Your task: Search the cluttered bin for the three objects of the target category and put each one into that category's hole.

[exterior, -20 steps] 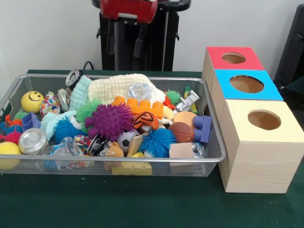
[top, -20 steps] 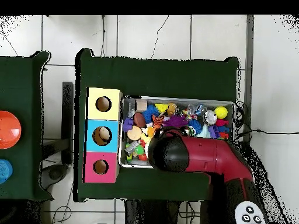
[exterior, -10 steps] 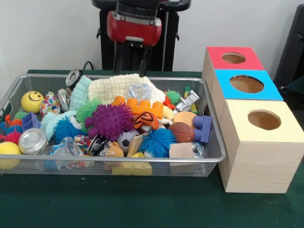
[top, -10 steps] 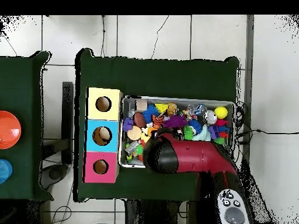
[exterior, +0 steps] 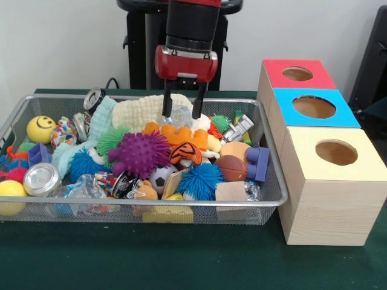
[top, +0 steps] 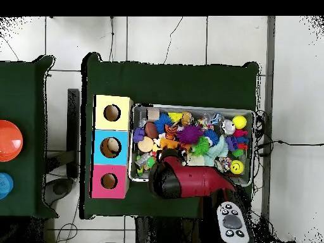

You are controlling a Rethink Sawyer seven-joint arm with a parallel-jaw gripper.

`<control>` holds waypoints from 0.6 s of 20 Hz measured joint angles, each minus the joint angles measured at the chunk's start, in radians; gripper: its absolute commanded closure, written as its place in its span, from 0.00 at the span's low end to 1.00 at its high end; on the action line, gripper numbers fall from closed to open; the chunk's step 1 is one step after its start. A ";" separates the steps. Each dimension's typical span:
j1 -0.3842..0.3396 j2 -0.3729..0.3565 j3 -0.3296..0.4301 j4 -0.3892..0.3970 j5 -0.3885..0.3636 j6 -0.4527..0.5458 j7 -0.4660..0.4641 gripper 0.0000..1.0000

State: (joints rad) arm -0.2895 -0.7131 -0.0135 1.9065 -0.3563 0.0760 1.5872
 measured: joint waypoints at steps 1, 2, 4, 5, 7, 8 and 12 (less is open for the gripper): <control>-0.001 0.002 -0.002 0.008 0.002 -0.004 0.000 0.00; -0.001 0.004 -0.005 0.015 0.005 -0.009 0.000 0.00; -0.010 0.005 -0.008 0.043 0.011 -0.010 0.000 0.00; -0.012 0.004 -0.009 0.048 0.012 -0.010 0.000 0.00; -0.017 0.003 -0.009 0.058 0.014 -0.010 0.000 0.00; -0.023 0.000 -0.009 0.067 0.017 -0.010 0.000 0.00; -0.045 -0.035 -0.010 0.102 0.028 -0.004 0.000 0.00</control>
State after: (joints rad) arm -0.3344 -0.7485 -0.0232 2.0085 -0.3286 0.0723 1.5872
